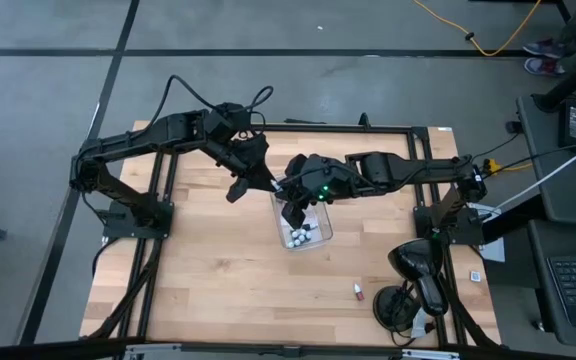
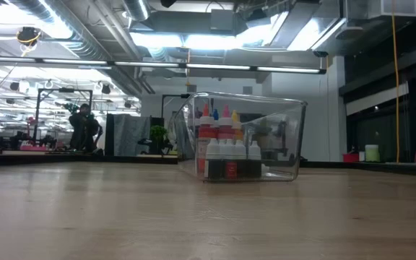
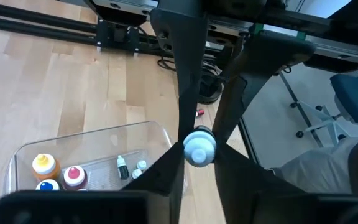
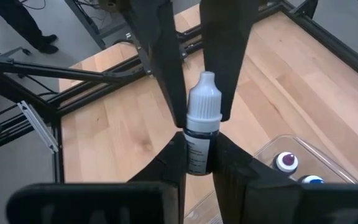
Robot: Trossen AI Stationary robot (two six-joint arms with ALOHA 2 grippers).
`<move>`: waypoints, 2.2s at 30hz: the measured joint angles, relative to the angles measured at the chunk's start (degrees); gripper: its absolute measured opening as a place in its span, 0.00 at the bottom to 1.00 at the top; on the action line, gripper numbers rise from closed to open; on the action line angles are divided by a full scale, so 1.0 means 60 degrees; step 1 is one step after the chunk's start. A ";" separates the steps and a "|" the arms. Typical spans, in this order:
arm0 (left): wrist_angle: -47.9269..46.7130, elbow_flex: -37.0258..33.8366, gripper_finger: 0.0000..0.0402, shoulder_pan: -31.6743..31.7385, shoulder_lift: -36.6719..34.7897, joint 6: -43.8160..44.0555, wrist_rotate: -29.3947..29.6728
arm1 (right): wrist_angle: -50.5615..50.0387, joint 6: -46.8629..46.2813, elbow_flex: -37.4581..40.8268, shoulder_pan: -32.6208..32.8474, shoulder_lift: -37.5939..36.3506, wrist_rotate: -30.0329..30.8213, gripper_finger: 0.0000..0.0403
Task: Pick & Place food coloring
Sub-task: Put the top small red food coloring bottle into the bottom of the bin, then put the small red food coloring bottle into the bottom of the bin
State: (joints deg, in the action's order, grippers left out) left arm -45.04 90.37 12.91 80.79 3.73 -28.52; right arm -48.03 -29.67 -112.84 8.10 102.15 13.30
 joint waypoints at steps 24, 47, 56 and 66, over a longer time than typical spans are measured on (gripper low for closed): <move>0.0148 0.0000 0.13 -0.0117 0.0007 -0.0004 0.1730 | -0.1706 -0.0400 0.0000 0.0015 -0.0524 0.0086 0.64; 0.1307 0.0004 0.03 -0.1660 0.3515 0.1885 0.4351 | -0.5548 -0.0629 0.0004 0.0047 -0.2459 0.3210 0.79; 0.1909 0.0000 0.00 -0.1708 0.4162 0.2418 0.4710 | -0.5593 -0.0088 0.0004 0.0051 -0.2488 0.3275 0.79; 0.1905 0.0000 0.01 -0.1796 0.4164 0.2299 0.4786 | -0.5545 0.0253 0.0004 0.0047 -0.2488 0.3351 0.79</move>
State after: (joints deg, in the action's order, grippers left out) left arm -33.61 90.37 2.13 105.78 17.52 0.20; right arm -81.30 -28.15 -112.81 8.38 87.22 33.41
